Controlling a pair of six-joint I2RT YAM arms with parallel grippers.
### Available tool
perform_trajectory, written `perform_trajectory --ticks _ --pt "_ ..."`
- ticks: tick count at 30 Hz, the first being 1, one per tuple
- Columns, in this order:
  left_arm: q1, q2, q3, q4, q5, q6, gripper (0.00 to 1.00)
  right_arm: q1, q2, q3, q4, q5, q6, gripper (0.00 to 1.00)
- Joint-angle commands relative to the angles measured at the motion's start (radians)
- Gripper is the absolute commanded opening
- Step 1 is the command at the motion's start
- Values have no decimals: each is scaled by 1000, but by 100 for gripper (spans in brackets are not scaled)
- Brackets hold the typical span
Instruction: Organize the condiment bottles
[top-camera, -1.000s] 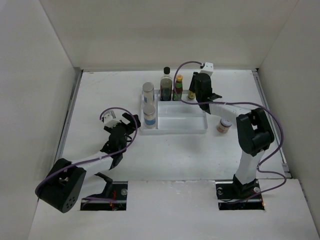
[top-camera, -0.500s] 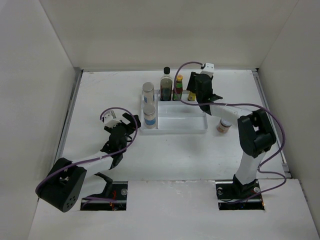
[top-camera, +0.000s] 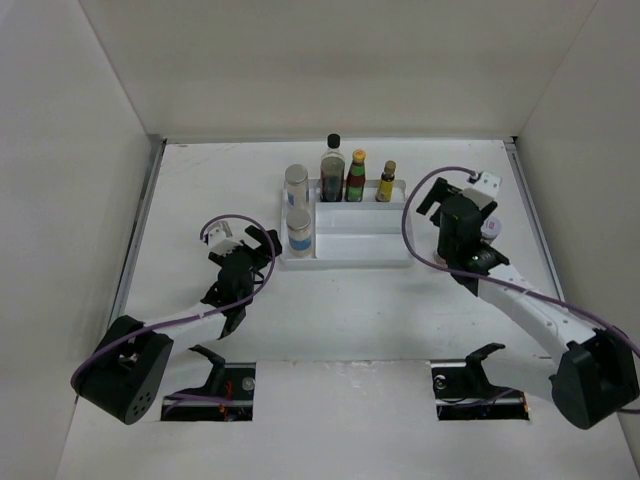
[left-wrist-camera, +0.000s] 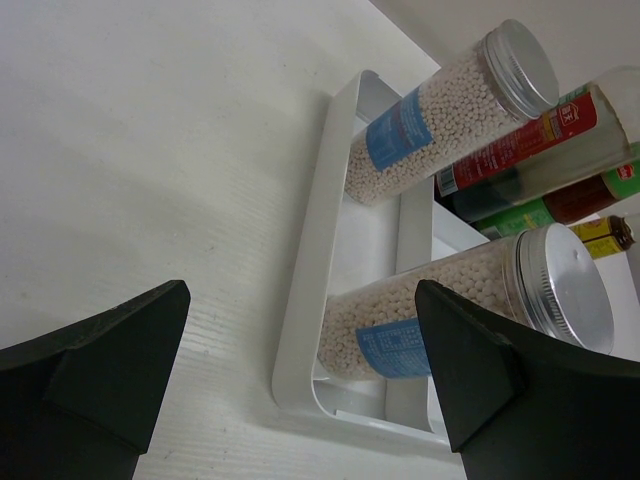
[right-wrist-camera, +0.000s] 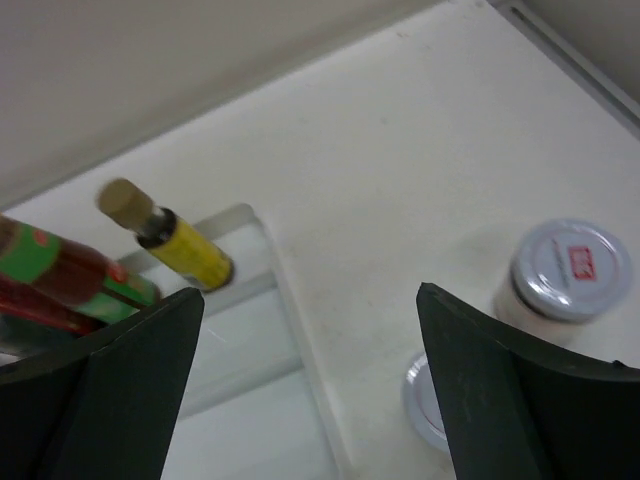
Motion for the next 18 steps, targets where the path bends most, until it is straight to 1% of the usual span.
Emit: perform_trajectory --ticks 1,3,5,9,13,17,18 --pt "0 -12 24 37 6 -12 100 -22 -53 -75 -222 107 104 96" --pt "3 3 30 31 12 -15 100 -48 -80 -105 -276 90 148 98" --pt "2 -3 30 28 15 -15 100 -76 -83 -124 -288 61 162 99" --pt "0 4 30 33 15 -18 100 -113 -21 -129 -274 -10 179 100" --pt "-3 -8 27 31 15 -18 100 -126 76 -109 -189 -88 171 96" --pt "-6 8 34 33 17 -18 100 -152 145 -87 -126 -111 153 92" --pt "-6 8 34 28 17 -18 100 -168 168 -81 -121 -116 150 90"
